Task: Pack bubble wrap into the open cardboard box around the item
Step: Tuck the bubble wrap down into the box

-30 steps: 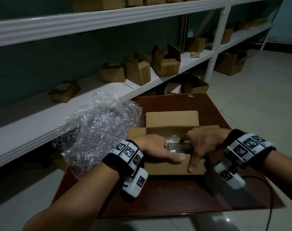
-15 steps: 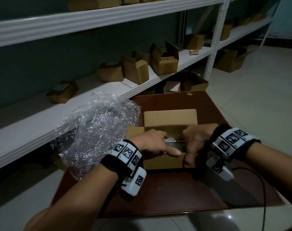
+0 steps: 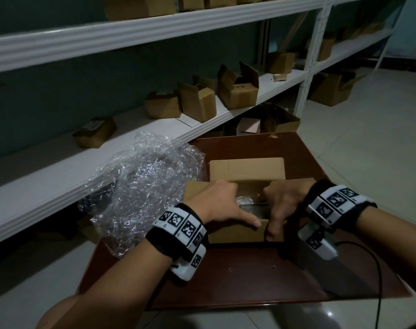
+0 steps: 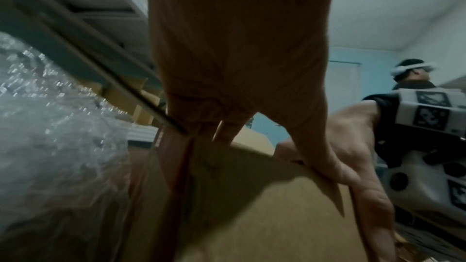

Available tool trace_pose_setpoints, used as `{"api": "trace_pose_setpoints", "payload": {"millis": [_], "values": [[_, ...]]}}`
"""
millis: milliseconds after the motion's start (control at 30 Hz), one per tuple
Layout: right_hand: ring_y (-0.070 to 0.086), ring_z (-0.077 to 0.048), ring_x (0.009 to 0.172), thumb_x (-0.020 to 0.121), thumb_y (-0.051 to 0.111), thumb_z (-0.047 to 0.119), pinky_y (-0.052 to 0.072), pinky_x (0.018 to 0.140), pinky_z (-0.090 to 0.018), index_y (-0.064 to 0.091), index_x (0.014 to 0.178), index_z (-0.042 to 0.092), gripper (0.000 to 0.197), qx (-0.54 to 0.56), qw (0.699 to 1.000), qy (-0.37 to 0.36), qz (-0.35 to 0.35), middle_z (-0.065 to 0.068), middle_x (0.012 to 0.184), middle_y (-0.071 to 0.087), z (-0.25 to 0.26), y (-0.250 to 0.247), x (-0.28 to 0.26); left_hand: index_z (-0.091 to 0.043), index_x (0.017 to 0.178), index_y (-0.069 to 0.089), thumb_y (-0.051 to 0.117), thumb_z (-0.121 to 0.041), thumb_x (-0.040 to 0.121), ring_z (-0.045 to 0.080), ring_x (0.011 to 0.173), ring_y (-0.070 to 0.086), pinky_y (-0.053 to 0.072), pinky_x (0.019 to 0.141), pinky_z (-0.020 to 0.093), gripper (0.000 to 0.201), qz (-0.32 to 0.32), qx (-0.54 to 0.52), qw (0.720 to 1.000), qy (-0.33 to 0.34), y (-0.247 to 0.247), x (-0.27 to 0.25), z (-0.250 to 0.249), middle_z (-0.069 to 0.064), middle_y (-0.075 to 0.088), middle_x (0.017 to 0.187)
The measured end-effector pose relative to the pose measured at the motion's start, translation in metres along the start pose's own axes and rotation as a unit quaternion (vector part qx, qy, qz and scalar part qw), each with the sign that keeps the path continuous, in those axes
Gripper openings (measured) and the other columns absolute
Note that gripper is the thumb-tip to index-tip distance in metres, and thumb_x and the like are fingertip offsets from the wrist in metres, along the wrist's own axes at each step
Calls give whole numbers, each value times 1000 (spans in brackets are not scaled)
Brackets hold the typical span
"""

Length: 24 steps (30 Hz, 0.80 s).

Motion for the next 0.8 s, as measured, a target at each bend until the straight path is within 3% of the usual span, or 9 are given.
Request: {"api": "trace_pose_setpoints", "payload": {"millis": [67,167,267,400,500,600,700,800], "values": [[65,-13,59,50,94,58,49,54,-24,70,66,18,50,-9,1000,-5,-10,5,61,69,1,-2,-1,-7,97,66,78,-86,55,26,86,69,55,71,38,91,40,-12,999,-21,9,6,9,7,72,94],[64,-14,61,53,92,60,50,57,-26,65,66,20,50,-34,999,-19,-21,5,64,68,5,-4,-2,-1,111,67,74,-84,65,26,94,65,50,75,34,95,121,-5,992,-24,22,16,10,15,72,117],[63,-14,61,56,92,57,53,59,-29,61,62,21,48,-39,999,-24,-23,5,65,67,8,-4,-5,-3,133,58,67,-81,76,21,102,57,45,83,33,97,173,6,985,-8,28,21,5,7,62,122],[65,-12,62,52,92,62,53,56,-26,65,66,20,52,-54,997,-29,-38,6,65,68,6,-5,-4,-4,139,55,64,-82,77,23,110,60,48,102,41,100,190,4,982,5,31,20,2,3,61,122],[68,-12,65,49,87,72,59,60,-31,73,83,20,65,-72,993,-56,-68,5,70,72,6,-4,0,-8,130,56,61,-89,68,25,115,60,47,102,39,102,185,2,983,6,32,18,3,4,62,127],[68,-13,68,50,84,76,55,57,-26,73,90,17,72,-85,990,-71,-91,3,76,73,3,-4,2,-8,144,48,63,-80,80,27,119,58,48,97,39,98,159,-1,987,10,30,14,2,10,59,137],[68,-13,69,45,80,81,56,59,-27,72,98,18,82,-88,989,-72,-91,3,77,73,0,-2,4,-11,135,49,66,-81,76,21,99,57,48,78,36,93,96,6,995,25,19,9,-2,6,59,117],[70,-14,68,40,80,84,58,61,-29,73,94,19,84,-65,992,-69,-85,3,75,74,-2,-3,6,-15,121,54,70,-84,70,19,88,61,57,75,37,87,14,39,997,61,4,2,-9,1,61,102]]}}
Point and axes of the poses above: each hand's wrist, its own x-axis towards the middle knuckle, its own y-axis out of the palm, z = x × y, the point moved 10 cm from there along x, towards the middle knuckle
